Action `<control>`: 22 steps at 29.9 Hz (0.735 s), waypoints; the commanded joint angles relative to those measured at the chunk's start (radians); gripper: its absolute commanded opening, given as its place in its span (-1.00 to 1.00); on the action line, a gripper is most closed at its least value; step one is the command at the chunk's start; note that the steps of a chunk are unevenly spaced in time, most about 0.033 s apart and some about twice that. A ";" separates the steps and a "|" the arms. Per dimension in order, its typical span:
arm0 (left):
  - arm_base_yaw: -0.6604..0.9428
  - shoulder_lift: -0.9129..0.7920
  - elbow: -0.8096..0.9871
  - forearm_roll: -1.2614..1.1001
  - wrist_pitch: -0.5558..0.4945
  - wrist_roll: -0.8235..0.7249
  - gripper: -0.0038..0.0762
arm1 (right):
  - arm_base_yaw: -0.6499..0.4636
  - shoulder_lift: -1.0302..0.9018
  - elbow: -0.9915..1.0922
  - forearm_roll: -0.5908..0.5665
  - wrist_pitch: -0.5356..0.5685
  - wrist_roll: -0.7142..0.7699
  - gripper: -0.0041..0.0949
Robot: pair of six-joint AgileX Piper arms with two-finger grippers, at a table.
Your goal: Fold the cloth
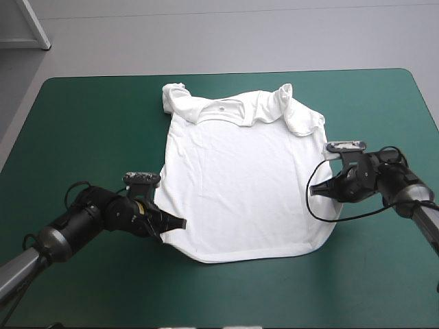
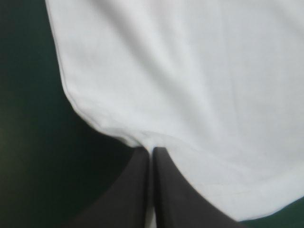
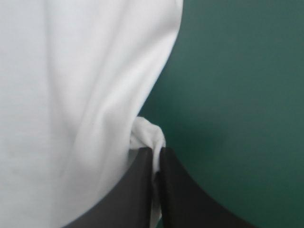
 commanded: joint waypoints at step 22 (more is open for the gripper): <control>-0.006 0.020 -1.468 0.493 0.156 0.166 -0.93 | -0.006 -0.233 -1.153 -0.085 -0.043 -0.045 -0.95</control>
